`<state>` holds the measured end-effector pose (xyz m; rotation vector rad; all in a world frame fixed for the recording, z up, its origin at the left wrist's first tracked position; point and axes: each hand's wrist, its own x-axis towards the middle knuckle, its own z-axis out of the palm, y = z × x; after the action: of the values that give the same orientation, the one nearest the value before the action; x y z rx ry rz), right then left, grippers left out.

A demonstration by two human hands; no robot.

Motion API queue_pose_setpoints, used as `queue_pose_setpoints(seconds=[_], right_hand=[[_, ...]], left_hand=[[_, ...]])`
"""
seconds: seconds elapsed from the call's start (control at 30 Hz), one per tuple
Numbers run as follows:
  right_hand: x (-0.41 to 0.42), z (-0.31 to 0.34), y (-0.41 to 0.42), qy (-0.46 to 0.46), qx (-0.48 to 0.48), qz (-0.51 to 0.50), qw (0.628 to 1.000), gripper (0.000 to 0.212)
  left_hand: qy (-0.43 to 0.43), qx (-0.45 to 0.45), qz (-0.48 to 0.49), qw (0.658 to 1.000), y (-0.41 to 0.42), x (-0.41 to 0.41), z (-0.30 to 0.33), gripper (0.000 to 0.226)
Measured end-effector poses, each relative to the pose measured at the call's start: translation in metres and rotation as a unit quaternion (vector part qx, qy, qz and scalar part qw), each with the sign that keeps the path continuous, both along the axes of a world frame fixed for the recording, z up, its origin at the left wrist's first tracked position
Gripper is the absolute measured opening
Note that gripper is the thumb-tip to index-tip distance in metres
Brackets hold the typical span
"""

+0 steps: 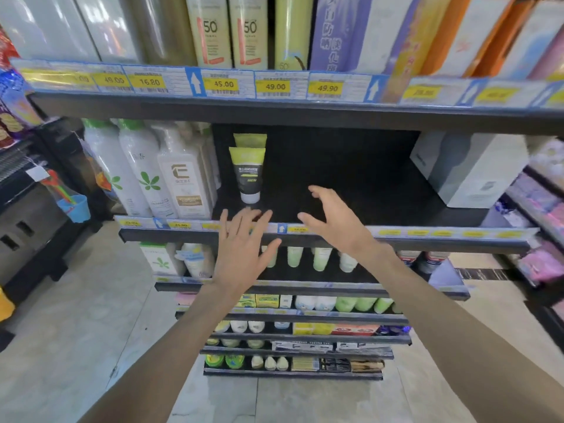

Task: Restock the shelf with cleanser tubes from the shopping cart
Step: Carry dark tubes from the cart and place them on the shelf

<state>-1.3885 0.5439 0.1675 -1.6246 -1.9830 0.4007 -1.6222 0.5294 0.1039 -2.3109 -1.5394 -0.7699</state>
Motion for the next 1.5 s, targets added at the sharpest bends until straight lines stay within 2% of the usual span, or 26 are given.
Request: queue_pose_setpoints(seconds=[0.17,0.4,0.57,0.67,0.87,1.03,1.2,1.5], right_hand=[[0.075,-0.009,-0.071,-0.097,0.079,-0.040,0.991,0.071],[0.223,-0.050,-0.210,-0.162,0.040,-0.151,0.974,0.078],[0.314,-0.077,-0.325,-0.177,-0.034,-0.246,0.952,0.083],[0.365,-0.091,-0.388,-0.183,-0.074,-0.295,0.935,0.084],[0.457,-0.112,-0.494,-0.157,-0.120,-0.420,0.886,0.085],[0.531,-0.128,-0.552,-0.140,-0.164,-0.512,0.831,0.087],[0.612,-0.139,-0.587,-0.124,-0.201,-0.575,0.783,0.086],[0.767,-0.133,-0.600,-0.086,-0.222,-0.656,0.716,0.085]], left_hand=[[0.036,-0.010,-0.034,0.999,-0.040,0.075,0.002,0.056],[0.087,-0.069,-0.123,0.986,-0.125,0.223,-0.017,0.066],[0.104,-0.121,-0.219,0.963,-0.191,0.334,-0.042,0.068],[0.109,-0.138,-0.283,0.943,-0.225,0.403,-0.055,0.075],[0.096,-0.149,-0.425,0.888,-0.281,0.540,-0.083,0.059],[0.107,-0.142,-0.511,0.841,-0.317,0.665,-0.109,0.058],[0.122,-0.161,-0.587,0.784,-0.338,0.790,-0.124,0.062],[0.134,-0.162,-0.669,0.713,-0.346,0.998,-0.113,0.061]])
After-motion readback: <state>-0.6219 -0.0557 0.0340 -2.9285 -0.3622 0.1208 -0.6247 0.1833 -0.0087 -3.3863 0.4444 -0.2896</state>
